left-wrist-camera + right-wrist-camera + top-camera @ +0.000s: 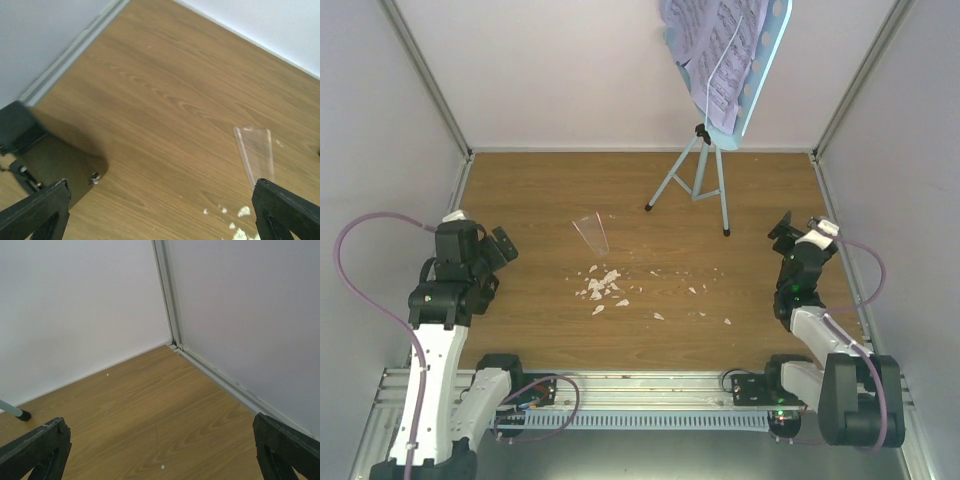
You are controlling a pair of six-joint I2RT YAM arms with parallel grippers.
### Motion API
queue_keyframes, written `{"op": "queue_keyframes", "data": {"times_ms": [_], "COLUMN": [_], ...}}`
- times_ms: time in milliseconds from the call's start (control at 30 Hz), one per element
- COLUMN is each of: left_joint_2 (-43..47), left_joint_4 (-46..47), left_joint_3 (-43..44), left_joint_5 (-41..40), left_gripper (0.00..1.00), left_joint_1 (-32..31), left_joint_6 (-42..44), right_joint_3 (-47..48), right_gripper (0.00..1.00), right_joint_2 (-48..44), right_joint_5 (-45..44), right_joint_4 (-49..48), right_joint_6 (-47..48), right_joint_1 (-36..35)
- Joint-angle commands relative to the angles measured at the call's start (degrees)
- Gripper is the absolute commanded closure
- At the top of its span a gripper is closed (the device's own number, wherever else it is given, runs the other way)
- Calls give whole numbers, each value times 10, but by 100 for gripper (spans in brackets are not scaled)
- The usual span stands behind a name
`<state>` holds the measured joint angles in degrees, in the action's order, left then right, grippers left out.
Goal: Pack up the instrument practice props
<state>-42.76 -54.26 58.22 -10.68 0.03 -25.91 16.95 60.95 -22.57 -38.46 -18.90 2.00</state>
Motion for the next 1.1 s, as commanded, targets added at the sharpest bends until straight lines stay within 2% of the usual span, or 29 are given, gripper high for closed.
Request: {"op": "queue_keyframes", "data": {"times_ms": [0, 300, 633, 833, 1067], "left_joint_2": [-9, -34, -63, -105, -130], "left_joint_4": [17, 38, 89, 139, 180], "left_joint_3": [-14, -50, -86, -105, -119], "left_joint_5": [-53, -103, -196, -143, -137], "left_gripper": [1, 1, 1, 1, 5], "left_joint_1": [33, 94, 106, 153, 166], "left_joint_6": [-52, -97, -55, -31, -12], "right_joint_3": [14, 27, 36, 51, 55], "right_gripper": [0, 0, 0, 0, 0], "right_joint_2": [11, 26, 54, 72, 77], "right_joint_5": [0, 10, 30, 43, 58], "right_joint_4": [16, 38, 40, 51, 56], "right_joint_6": [-3, -8, -25, -34, -44], "right_joint_1": [2, 3, 3, 3, 3]}}
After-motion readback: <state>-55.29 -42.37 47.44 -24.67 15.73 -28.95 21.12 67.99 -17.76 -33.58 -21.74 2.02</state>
